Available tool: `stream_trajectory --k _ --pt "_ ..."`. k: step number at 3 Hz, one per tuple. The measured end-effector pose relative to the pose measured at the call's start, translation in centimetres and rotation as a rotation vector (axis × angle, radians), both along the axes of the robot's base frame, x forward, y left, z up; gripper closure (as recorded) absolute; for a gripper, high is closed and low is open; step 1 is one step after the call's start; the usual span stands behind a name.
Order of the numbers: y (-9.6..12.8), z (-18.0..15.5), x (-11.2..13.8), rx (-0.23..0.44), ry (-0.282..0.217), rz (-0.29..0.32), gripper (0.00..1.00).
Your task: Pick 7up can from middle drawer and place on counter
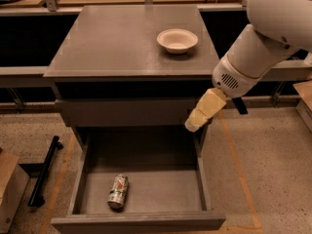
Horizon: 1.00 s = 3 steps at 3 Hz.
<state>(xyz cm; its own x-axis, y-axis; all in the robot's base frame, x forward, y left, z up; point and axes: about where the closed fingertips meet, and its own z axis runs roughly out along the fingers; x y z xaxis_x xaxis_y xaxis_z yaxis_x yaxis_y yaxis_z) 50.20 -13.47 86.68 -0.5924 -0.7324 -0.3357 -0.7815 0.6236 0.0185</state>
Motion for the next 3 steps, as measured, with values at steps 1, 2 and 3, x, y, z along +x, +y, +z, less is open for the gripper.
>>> stream_trajectory --k 1,2,3 --pt "3.0 -4.4 0.3 0.045 0.078 0.01 0.0" --pt "6.3 -9.1 1.1 0.03 0.152 0.009 0.0" --pt "10.1 -13.1 2.2 -0.01 0.183 -0.013 0.0"
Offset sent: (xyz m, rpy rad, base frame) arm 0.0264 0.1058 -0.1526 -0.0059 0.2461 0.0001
